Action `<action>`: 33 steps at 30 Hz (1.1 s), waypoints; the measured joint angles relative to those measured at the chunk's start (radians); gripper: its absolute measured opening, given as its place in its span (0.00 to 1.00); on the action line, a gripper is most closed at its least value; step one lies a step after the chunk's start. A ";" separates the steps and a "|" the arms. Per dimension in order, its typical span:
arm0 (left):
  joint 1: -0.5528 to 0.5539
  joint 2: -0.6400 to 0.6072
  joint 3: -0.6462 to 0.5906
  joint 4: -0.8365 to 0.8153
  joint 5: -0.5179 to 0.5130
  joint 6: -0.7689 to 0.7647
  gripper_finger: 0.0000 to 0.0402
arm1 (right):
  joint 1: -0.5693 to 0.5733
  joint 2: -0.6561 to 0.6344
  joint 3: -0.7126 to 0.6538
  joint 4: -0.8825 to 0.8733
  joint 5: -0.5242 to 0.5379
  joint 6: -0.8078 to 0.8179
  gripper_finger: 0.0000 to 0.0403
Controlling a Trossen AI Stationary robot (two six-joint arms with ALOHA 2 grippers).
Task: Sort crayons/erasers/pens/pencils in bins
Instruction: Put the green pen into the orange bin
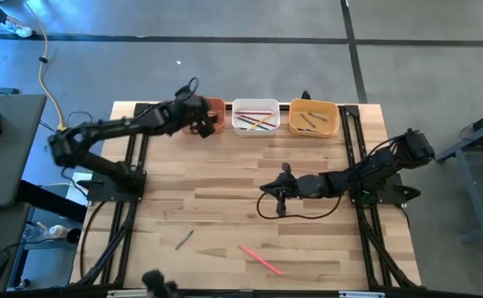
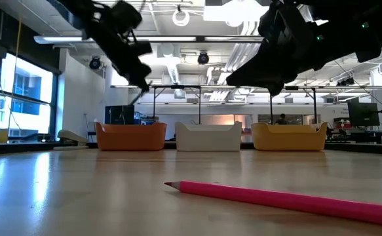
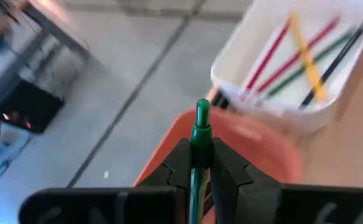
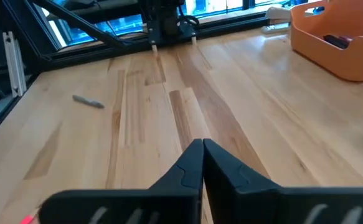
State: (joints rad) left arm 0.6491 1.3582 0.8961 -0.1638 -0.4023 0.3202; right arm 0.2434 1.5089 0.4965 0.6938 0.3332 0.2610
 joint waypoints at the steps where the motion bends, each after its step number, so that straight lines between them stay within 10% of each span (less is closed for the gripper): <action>1: 0.022 0.039 0.025 -0.024 0.017 0.012 0.04 | 0.000 0.000 0.000 0.005 0.000 0.000 0.01; 15: 0.192 0.370 0.171 -0.110 0.123 0.103 0.04 | 0.000 0.000 0.001 0.006 -0.011 -0.017 0.00; 33: 0.239 0.428 0.183 -0.069 0.106 0.085 0.22 | 0.000 0.000 0.002 0.016 -0.017 -0.037 0.00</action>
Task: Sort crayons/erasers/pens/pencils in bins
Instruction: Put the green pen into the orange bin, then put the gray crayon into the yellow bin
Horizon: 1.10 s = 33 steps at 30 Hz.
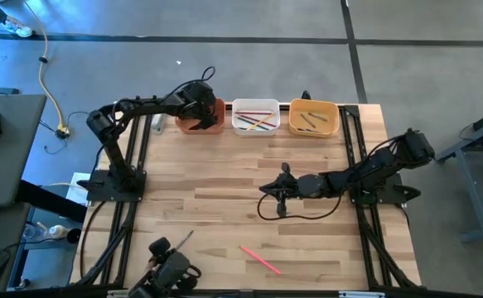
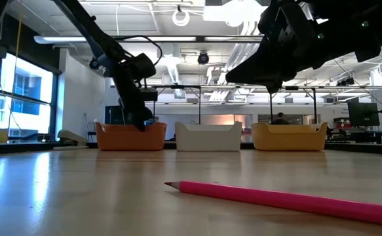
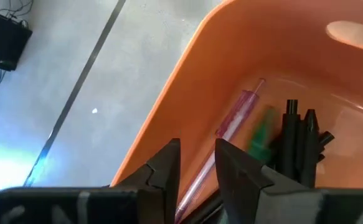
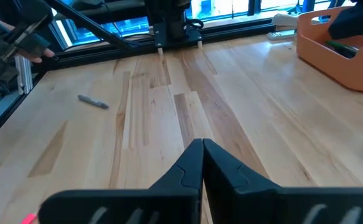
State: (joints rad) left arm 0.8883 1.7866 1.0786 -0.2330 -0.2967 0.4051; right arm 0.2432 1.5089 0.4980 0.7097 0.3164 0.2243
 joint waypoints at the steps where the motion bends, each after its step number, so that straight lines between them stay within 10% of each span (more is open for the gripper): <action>1: 0.000 0.000 0.000 -0.001 -0.001 0.003 0.23 | 0.000 0.000 0.000 0.000 0.000 0.002 0.00; 16: -0.208 -0.258 -0.001 -0.255 -0.053 -0.132 0.01 | 0.000 0.000 0.000 0.064 -0.059 -0.048 0.00; 33: -1.023 -0.526 -0.002 -0.758 -0.106 -0.953 0.00 | 0.000 0.000 0.000 0.080 -0.143 -0.099 0.00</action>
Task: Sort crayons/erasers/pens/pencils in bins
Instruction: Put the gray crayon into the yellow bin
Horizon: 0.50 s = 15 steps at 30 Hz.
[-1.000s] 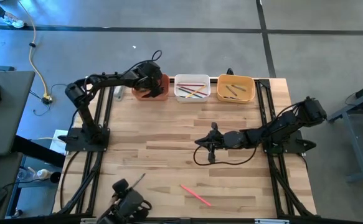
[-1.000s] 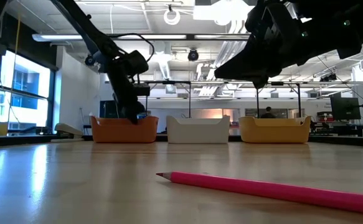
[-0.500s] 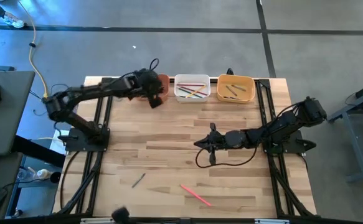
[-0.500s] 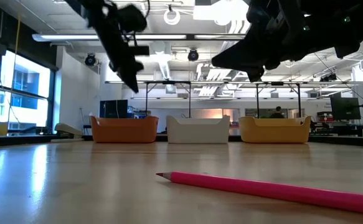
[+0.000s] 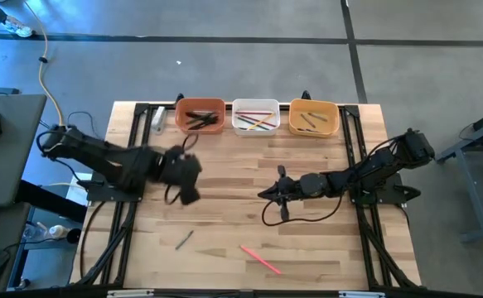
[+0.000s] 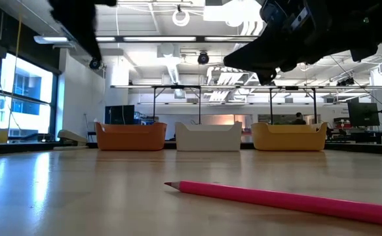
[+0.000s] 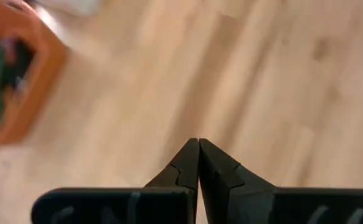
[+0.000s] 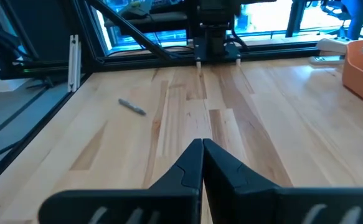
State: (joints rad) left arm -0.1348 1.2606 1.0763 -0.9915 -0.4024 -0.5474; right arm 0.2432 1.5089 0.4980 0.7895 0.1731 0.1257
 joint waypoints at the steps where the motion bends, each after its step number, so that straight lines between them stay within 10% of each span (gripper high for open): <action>1: -0.052 0.000 0.000 -0.017 -0.004 -0.056 0.00 | 0.000 0.000 0.000 0.000 -0.003 0.001 0.00; 15: -0.564 0.151 -0.053 -0.050 0.005 -0.735 0.00 | 0.000 0.000 0.000 0.002 -0.006 0.005 0.00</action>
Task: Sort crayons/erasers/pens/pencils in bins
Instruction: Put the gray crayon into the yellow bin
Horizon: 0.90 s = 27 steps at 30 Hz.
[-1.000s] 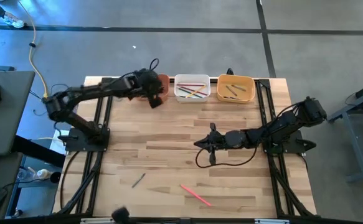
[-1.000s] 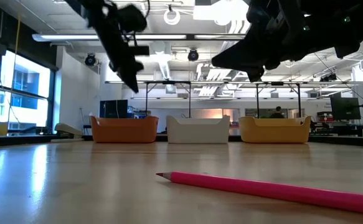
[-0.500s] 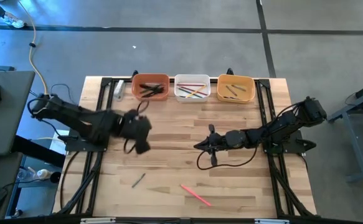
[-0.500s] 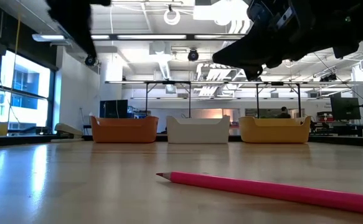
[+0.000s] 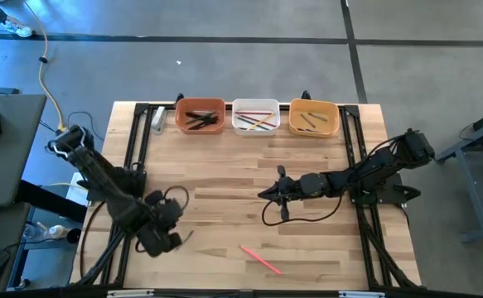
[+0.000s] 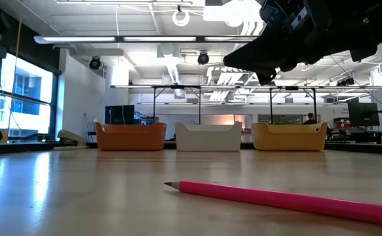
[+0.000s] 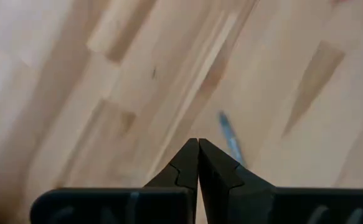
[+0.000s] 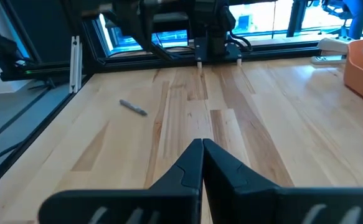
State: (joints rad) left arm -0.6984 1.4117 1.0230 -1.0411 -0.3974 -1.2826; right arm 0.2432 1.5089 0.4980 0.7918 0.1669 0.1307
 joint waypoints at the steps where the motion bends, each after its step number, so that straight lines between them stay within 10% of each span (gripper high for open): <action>1: -0.014 0.019 -0.009 0.011 0.011 -0.026 0.00 | 0.000 0.000 0.000 0.000 0.000 0.000 0.00; 15: -0.120 0.207 -0.095 0.346 0.113 -0.250 0.02 | 0.001 0.000 0.000 0.005 0.001 0.026 0.00; 27: -0.130 0.294 -0.095 0.402 0.134 -0.289 0.27 | 0.008 0.000 0.000 0.005 0.004 0.018 0.00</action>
State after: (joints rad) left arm -0.8287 1.7056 0.9283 -0.6387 -0.2638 -1.5714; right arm 0.2516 1.5089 0.4980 0.7967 0.1707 0.1490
